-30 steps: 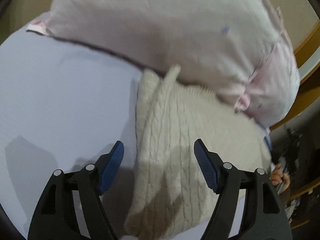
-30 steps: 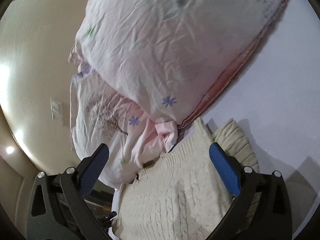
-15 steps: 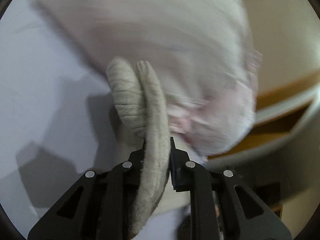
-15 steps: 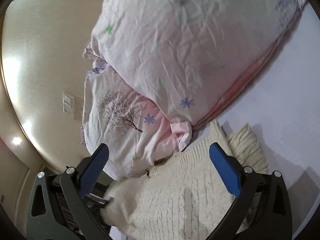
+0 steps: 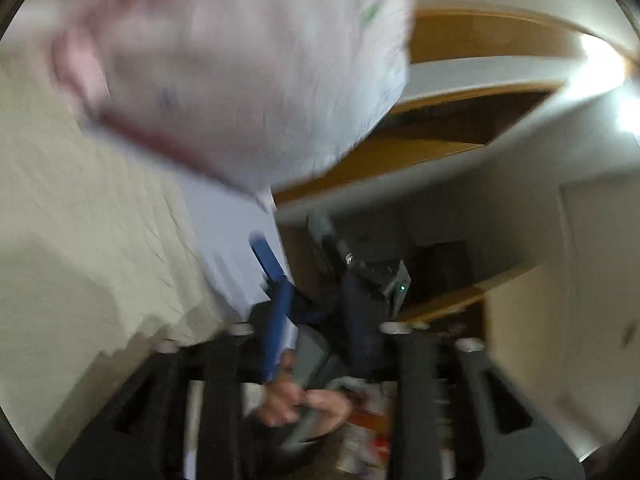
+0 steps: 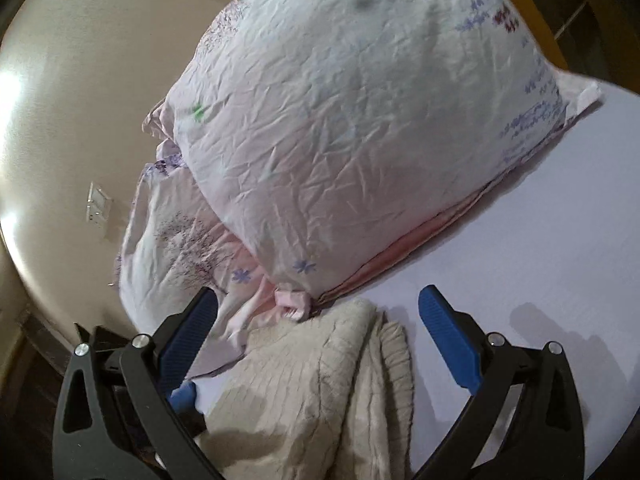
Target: Fold small clothes
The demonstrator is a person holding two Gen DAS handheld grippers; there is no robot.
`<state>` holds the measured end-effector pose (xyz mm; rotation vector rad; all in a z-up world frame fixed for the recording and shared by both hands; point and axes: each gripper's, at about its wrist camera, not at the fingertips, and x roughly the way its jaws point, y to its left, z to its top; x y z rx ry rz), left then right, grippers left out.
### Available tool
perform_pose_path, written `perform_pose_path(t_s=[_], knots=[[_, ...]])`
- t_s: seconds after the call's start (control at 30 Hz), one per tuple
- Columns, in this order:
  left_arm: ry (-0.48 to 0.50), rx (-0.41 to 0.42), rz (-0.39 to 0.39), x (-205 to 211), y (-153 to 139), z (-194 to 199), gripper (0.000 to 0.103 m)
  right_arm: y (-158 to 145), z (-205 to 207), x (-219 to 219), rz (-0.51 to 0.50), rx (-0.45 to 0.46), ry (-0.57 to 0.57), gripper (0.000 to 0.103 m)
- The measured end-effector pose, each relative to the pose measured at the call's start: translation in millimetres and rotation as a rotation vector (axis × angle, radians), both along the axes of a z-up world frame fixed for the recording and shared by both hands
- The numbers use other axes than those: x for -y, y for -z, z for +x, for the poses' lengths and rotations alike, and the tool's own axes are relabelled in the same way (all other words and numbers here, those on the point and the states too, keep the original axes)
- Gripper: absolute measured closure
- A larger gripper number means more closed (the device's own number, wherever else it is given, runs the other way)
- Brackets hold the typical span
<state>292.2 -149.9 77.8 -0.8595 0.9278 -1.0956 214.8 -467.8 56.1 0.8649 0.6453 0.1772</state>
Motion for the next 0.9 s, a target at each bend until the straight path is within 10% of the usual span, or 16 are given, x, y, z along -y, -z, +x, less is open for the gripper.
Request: perform_pose_path(t_s=[0.13,0.27,0.63,0.7,0.77,0.9], knots=[[-0.3,0.107,0.376,-72.1,-7.5,-7.6,0.031,18.3,17.4,-14.6,-0.016,-0.188,-0.095,0.002],[-0.35,-0.018,0.562,-96.2,29.7,-3.5,0.024,43.3,33.1,-38.5,-0.068,-0.355,-0.18,0.002],[-0.267,-0.049,0.513,-69.2,44.5,-20.8,0.016,49.6,33.2,-54.1,-0.145,-0.358,-0.218,0.002],[-0.221,-0.051,0.53,-58.7,53.5,-22.8,0.016,45.8,34.5,-64.1,-0.219,-0.362,-0.22,0.009],[-0.222,-0.002,0.57,-48.0,51.3,-24.6,0.021,50.5,33.9,-67.0,-0.192,-0.36,-0.245,0.043],[-0.196,0.007,0.596,-51.5,47.3,-24.6,0.048,52.3,28.6,-69.6,-0.094,-0.302,-0.267,0.058]])
